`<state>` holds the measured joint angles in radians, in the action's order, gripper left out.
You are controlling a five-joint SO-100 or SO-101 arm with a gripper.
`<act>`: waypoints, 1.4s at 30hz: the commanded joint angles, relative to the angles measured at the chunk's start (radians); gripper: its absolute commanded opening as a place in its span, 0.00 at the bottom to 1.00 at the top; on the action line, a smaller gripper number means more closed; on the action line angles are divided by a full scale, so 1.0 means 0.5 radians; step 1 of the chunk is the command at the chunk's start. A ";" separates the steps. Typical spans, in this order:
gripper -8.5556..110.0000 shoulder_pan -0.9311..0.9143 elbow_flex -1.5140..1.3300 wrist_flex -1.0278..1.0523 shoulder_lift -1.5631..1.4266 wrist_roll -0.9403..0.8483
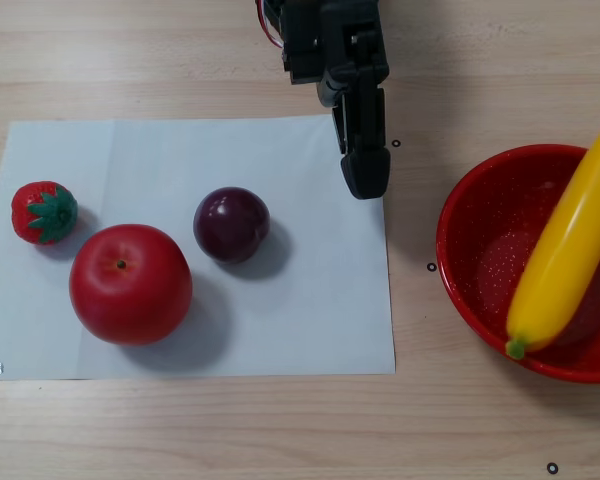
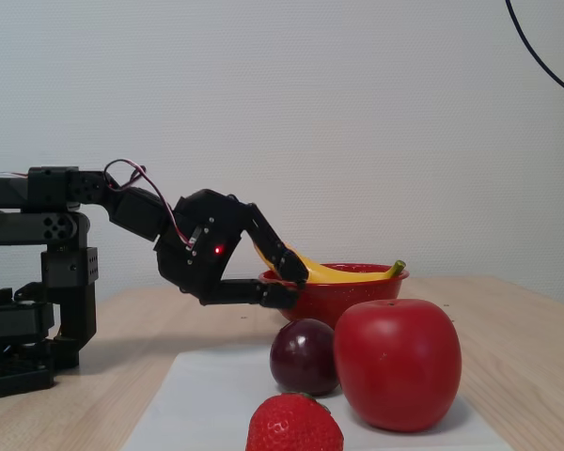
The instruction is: Grasp the banana and put it in the red bowl.
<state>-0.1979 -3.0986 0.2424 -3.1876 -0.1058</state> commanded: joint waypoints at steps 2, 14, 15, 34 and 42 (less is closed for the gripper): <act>0.07 -0.021 -0.006 0.178 -0.110 -0.025; 0.07 0.083 -0.009 0.758 -0.181 0.071; 0.07 0.089 -0.009 0.804 -0.181 0.080; 0.07 0.163 -0.012 1.285 -0.181 0.114; 0.07 0.163 -0.012 1.295 -0.178 0.172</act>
<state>-0.1365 -3.0986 0.8728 -3.2858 -0.0353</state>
